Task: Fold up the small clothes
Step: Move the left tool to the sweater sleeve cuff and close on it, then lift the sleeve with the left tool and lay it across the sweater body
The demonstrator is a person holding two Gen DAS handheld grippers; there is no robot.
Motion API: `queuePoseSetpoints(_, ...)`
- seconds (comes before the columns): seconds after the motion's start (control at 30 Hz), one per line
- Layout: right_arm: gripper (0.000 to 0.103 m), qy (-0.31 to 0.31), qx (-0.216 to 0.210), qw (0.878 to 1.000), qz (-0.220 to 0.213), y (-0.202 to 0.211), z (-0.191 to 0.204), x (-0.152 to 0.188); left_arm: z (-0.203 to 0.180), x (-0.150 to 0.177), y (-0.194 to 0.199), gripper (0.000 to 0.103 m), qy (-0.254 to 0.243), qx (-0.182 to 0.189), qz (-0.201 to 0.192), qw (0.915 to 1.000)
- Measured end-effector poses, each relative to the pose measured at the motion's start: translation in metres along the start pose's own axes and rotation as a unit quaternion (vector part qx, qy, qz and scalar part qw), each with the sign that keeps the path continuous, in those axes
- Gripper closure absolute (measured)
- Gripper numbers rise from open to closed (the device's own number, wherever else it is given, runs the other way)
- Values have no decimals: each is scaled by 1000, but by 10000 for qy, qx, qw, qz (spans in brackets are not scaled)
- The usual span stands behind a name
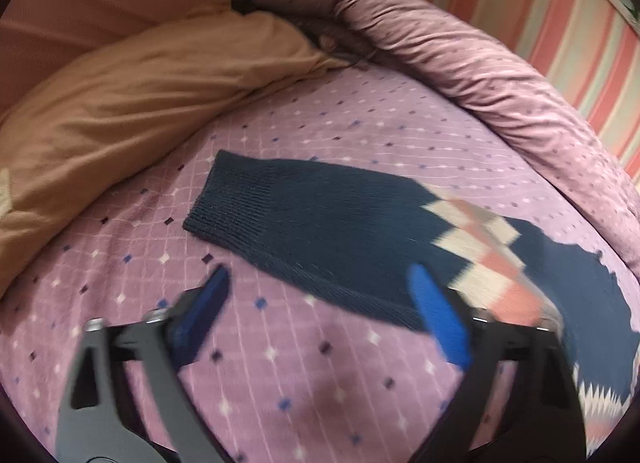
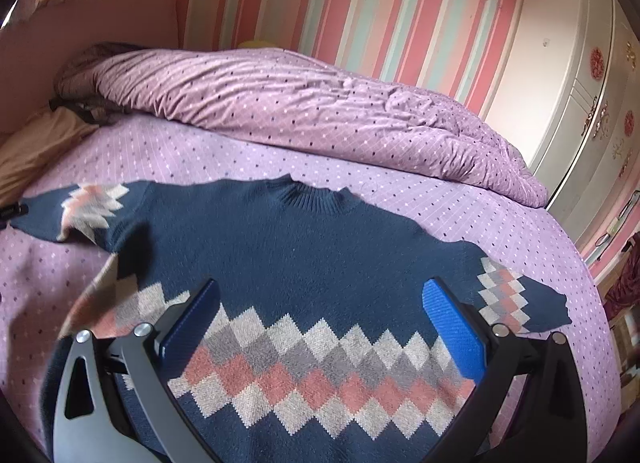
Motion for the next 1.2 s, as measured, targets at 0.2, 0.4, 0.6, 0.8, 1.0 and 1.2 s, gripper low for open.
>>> queuePoseSetpoints(0.2,1,313,113,9994,108,-18,17,7,14,-8,-40,32,259,-152,265,9992)
queuePoseSetpoints(0.4,1,335,125,9992,178,-28,18,7,15,-11,-56,36,263,-288,315,9987)
queuePoseSetpoints(0.6,1,268,125,9991,289,-41,14,8,19,-15,-63,72,300,-299,333,9985)
queuePoseSetpoints(0.8,1,278,232,9988,318,-49,6,10,23,-21,-65,90,343,-69,281,9990)
queuePoseSetpoints(1.0,1,284,304,9986,314,-52,2,13,27,-22,-59,93,501,177,158,9985)
queuePoseSetpoints(1.2,1,276,310,9986,322,-55,0,14,9,-28,-39,93,22,62,-75,10000)
Point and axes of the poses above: each gripper's, at about its wrist camera, not at the fingertips, and y roughly against the way its jaws point, z to its left, x to its underside, the point moved 1 cm from there along -y, roughly the way its jaws point, and after that the axes turned 1 degree about -x, right-handed, at the moved point
